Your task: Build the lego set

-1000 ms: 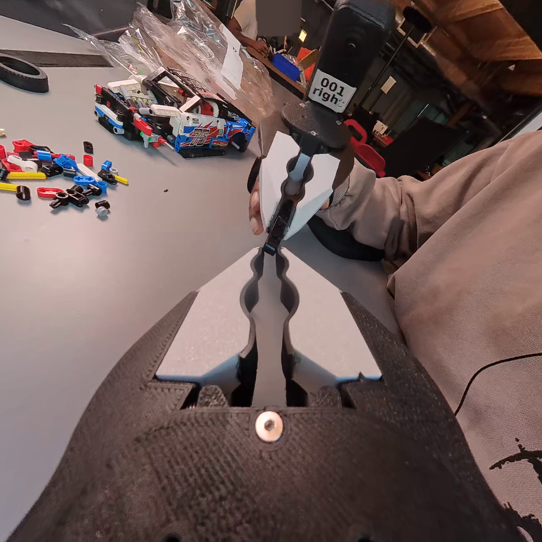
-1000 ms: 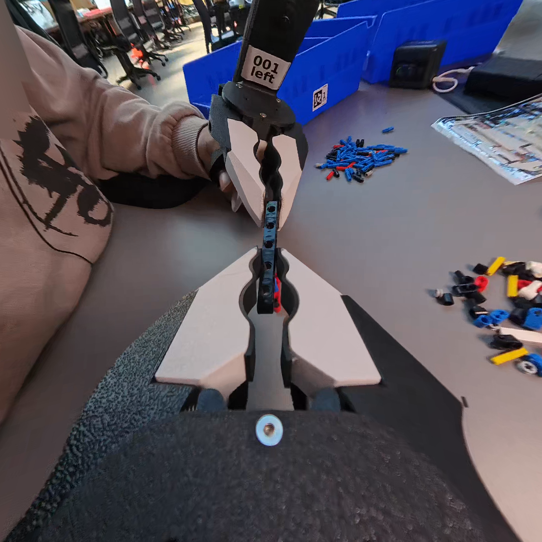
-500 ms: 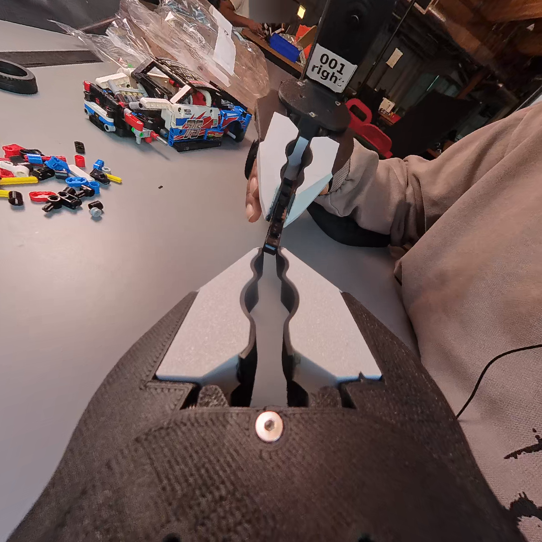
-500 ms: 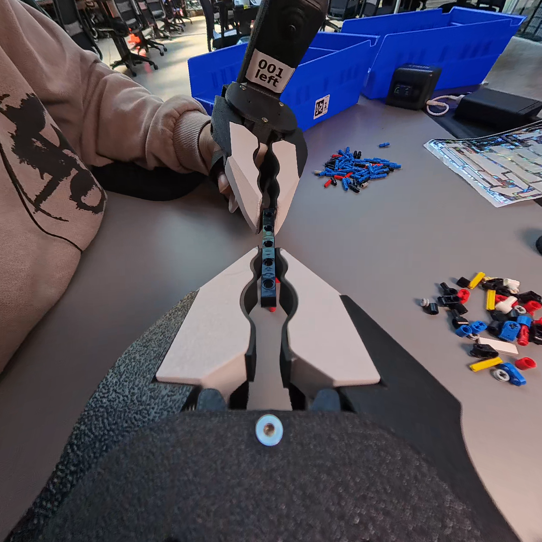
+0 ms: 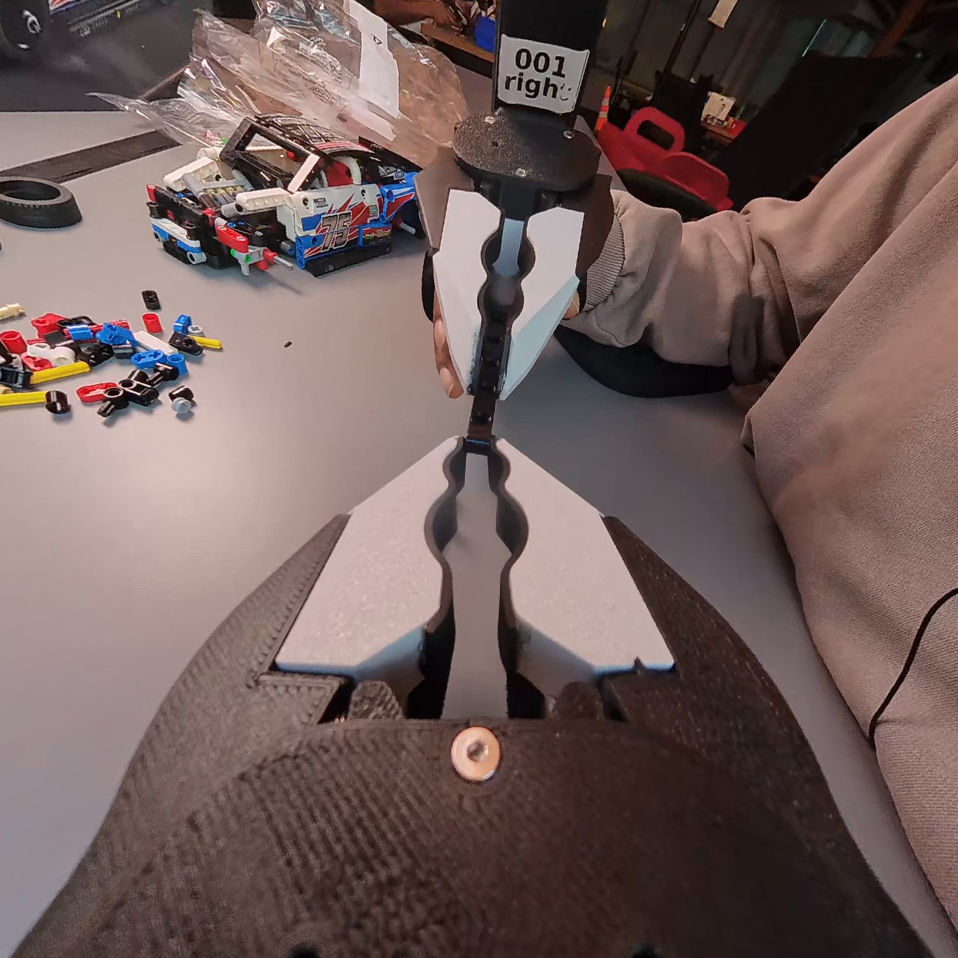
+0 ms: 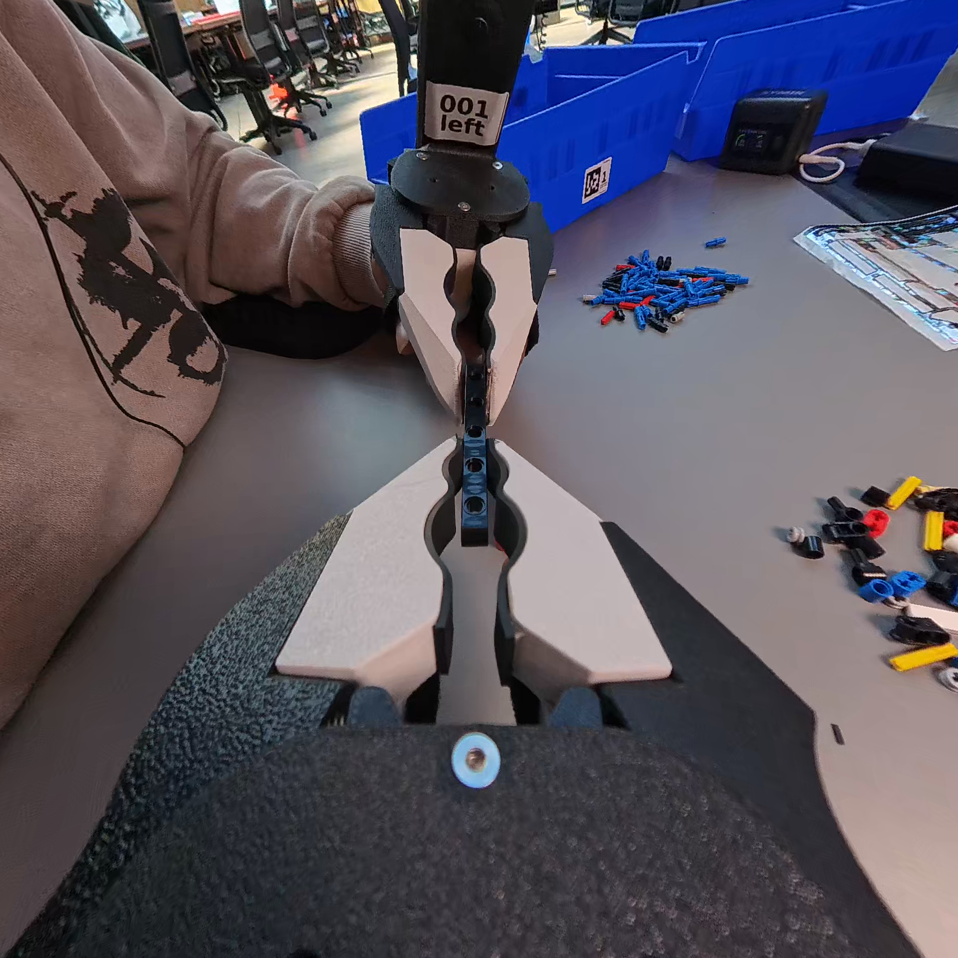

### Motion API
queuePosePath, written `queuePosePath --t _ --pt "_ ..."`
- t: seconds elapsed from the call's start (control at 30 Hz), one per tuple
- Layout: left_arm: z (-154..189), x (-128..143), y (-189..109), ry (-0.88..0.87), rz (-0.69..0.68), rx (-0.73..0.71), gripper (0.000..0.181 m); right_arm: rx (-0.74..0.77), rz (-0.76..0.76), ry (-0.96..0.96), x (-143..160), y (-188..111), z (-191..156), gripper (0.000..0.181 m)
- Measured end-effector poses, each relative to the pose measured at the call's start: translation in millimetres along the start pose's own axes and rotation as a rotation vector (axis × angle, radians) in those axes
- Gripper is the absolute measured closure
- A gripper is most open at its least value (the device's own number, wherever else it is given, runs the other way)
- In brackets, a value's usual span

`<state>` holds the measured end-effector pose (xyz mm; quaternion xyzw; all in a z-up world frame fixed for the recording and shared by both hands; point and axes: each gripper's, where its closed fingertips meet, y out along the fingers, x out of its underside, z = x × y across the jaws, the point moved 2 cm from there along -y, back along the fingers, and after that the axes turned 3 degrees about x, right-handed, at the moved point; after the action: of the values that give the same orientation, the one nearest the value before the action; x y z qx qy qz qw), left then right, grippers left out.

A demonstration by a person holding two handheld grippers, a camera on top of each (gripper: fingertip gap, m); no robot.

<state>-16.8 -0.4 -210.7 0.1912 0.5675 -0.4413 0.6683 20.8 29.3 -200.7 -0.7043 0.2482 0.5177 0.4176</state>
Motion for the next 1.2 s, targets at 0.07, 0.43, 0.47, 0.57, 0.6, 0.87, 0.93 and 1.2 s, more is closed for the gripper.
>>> queuePosePath --t 0.07,0.43,0.47,0.57,0.6,0.87,0.93,1.2 --pt "0 1 0 0.006 -0.005 -0.002 0.175 0.002 -0.004 -0.002 1 0 0 0.176" --pt "-4 1 -1 0.009 -0.013 -0.018 0.175 0.044 -0.036 -0.057 7 -1 5 0.175" --pt "-4 1 -1 0.017 -0.013 -0.023 0.175 0.046 -0.036 -0.07 7 -1 5 0.175" --pt "-3 -1 -2 0.038 -0.004 -0.032 0.175 0.056 -0.026 -0.121 6 -2 3 0.175" --pt "-3 -1 -2 0.033 0.002 -0.031 0.175 0.056 -0.021 -0.12 5 -2 3 0.175" --pt "1 -11 -5 -0.117 0.091 0.06 0.153 0.265 0.014 -0.549 -9 -1 5 0.175" --pt "3 -17 -8 -0.164 0.134 0.093 0.159 0.376 0.003 -0.775 -15 0 4 0.175" --pt "7 -27 -14 -0.048 0.172 0.064 0.175 0.549 -0.039 -1.127 -20 9 -2 0.174"
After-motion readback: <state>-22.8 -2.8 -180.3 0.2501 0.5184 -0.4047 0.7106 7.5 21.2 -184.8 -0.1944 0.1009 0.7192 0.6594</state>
